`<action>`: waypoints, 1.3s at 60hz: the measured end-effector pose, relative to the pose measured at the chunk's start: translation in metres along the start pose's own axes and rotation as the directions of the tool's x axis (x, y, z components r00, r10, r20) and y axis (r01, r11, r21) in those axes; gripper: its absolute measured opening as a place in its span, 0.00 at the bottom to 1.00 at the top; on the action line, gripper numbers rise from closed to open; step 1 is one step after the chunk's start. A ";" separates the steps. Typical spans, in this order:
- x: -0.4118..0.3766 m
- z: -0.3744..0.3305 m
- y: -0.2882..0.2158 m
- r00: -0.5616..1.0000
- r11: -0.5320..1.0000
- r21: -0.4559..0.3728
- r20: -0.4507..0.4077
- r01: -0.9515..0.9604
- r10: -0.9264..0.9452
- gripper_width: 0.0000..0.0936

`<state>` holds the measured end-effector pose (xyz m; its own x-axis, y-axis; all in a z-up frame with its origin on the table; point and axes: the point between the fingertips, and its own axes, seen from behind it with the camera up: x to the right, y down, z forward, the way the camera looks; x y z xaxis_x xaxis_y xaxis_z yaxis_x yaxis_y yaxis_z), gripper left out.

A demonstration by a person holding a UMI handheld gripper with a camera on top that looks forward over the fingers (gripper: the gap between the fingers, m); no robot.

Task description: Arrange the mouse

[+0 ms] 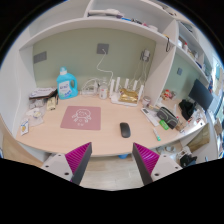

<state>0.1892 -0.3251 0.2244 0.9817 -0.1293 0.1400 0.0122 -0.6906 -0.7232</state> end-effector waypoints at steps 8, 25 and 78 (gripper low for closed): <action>0.008 0.011 0.017 1.000 1.000 -0.024 0.005 -0.019 0.020 0.90; 0.061 0.093 0.067 0.998 0.994 -0.082 -0.019 -0.066 0.065 0.90; 0.073 0.352 0.018 0.993 0.998 0.034 0.110 -0.049 0.045 0.41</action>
<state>0.3283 -0.0966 -0.0168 0.9962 -0.0816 0.0321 -0.0297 -0.6584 -0.7521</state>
